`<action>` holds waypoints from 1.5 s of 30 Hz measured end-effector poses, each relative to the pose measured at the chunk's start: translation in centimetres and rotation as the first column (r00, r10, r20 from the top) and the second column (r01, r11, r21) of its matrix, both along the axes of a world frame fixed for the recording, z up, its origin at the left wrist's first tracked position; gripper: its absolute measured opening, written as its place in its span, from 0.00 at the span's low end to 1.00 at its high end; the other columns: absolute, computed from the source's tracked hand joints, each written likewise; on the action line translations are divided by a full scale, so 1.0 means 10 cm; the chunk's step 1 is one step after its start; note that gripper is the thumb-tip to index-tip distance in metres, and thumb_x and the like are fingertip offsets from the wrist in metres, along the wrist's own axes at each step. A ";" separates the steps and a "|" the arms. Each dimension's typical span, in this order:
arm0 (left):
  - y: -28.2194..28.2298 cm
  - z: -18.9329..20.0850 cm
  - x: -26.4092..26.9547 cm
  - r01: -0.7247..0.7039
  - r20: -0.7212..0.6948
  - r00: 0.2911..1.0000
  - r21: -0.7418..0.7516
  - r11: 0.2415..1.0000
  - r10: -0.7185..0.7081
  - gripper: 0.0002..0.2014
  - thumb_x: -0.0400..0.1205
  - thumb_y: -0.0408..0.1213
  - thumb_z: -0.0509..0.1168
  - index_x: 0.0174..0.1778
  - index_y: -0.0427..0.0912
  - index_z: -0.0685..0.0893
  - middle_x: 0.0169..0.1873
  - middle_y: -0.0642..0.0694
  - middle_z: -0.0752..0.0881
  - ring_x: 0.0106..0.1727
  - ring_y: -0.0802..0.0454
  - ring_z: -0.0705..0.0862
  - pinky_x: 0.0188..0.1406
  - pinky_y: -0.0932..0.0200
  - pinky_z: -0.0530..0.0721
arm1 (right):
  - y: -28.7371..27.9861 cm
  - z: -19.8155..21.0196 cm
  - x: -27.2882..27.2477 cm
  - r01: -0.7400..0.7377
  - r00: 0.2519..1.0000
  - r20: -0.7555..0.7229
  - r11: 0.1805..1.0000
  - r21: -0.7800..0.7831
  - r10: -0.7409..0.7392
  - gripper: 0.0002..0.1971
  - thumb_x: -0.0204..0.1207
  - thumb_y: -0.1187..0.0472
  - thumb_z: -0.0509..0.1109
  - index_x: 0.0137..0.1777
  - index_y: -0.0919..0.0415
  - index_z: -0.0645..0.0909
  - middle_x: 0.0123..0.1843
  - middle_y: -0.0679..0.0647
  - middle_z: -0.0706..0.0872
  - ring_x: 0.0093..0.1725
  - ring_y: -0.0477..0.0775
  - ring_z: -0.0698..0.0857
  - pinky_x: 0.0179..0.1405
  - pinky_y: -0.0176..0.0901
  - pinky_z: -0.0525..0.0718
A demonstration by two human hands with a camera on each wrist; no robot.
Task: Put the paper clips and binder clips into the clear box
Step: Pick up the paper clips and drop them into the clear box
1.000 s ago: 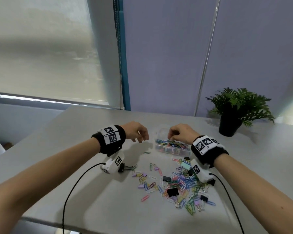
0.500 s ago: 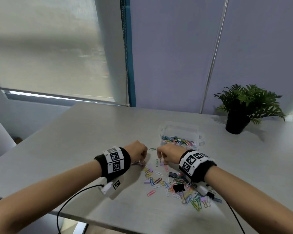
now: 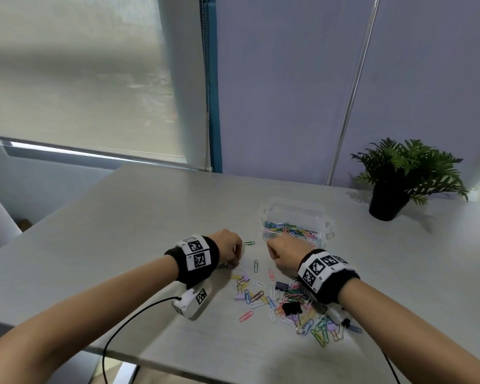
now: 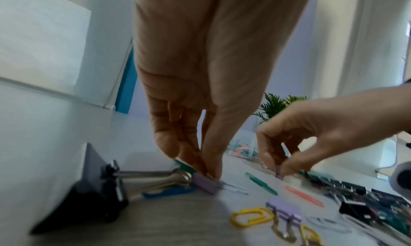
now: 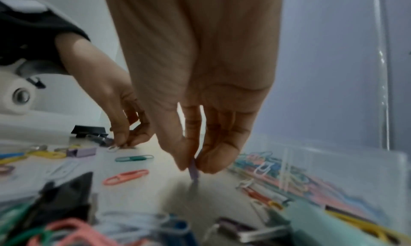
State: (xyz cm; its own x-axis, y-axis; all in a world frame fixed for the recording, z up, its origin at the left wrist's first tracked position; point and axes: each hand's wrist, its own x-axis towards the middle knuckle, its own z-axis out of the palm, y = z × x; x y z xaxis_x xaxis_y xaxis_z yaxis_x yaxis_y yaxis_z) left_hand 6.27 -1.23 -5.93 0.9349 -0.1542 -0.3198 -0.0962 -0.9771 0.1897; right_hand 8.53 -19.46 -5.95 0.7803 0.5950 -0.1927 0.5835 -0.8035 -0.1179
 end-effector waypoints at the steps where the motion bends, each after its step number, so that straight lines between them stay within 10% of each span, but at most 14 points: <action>1: 0.01 0.01 0.00 0.003 0.000 1.000 -0.002 1.000 -0.003 0.11 0.73 0.35 0.72 0.51 0.37 0.87 0.53 0.38 0.88 0.57 0.42 0.84 0.53 0.57 0.81 | -0.01 0.01 -0.02 -0.011 1.000 0.027 0.999 -0.042 0.012 0.08 0.74 0.72 0.60 0.41 0.58 0.72 0.51 0.59 0.81 0.47 0.59 0.79 0.40 0.47 0.73; 10: 0.21 0.11 -0.05 0.099 0.089 0.991 0.018 0.995 -0.100 0.12 0.77 0.27 0.63 0.56 0.35 0.82 0.56 0.38 0.85 0.59 0.42 0.82 0.55 0.57 0.76 | 0.02 -0.06 -0.13 -0.054 0.983 0.164 0.988 -0.142 0.077 0.17 0.73 0.54 0.71 0.54 0.67 0.81 0.68 0.59 0.73 0.70 0.59 0.68 0.43 0.49 0.70; 15: 0.05 0.05 -0.16 0.221 0.046 0.975 -0.050 0.974 -0.219 0.16 0.74 0.36 0.72 0.56 0.35 0.83 0.56 0.37 0.83 0.58 0.43 0.79 0.46 0.63 0.69 | 0.04 -0.09 -0.07 0.021 0.998 -0.054 0.999 0.037 -0.019 0.09 0.73 0.62 0.71 0.31 0.57 0.80 0.52 0.56 0.88 0.56 0.57 0.84 0.52 0.51 0.83; 20: -0.01 -0.06 -0.18 0.144 0.028 0.989 -0.052 0.988 -0.143 0.11 0.68 0.42 0.64 0.44 0.44 0.84 0.52 0.41 0.86 0.56 0.43 0.82 0.43 0.61 0.74 | 0.12 -0.10 -0.11 0.069 0.995 -0.069 0.996 0.058 -0.065 0.05 0.74 0.63 0.69 0.45 0.66 0.79 0.56 0.60 0.85 0.57 0.60 0.83 0.53 0.49 0.79; 30: -0.10 -0.14 -0.21 0.260 0.106 0.952 0.209 0.943 -0.286 0.12 0.78 0.38 0.65 0.55 0.39 0.79 0.57 0.39 0.82 0.58 0.40 0.81 0.53 0.50 0.80 | 0.23 -0.01 -0.08 -0.024 0.992 -0.118 0.985 0.170 0.045 0.14 0.67 0.75 0.65 0.28 0.56 0.74 0.36 0.56 0.90 0.37 0.54 0.87 0.40 0.46 0.84; 45: 0.21 0.25 0.03 0.263 0.076 0.963 -0.072 0.962 -0.257 0.06 0.77 0.29 0.66 0.49 0.35 0.84 0.46 0.37 0.89 0.42 0.50 0.80 0.46 0.61 0.76 | 0.20 0.04 -0.05 -0.082 0.980 -0.174 0.990 0.116 0.101 0.11 0.67 0.70 0.76 0.35 0.55 0.77 0.31 0.46 0.81 0.35 0.48 0.80 0.32 0.36 0.76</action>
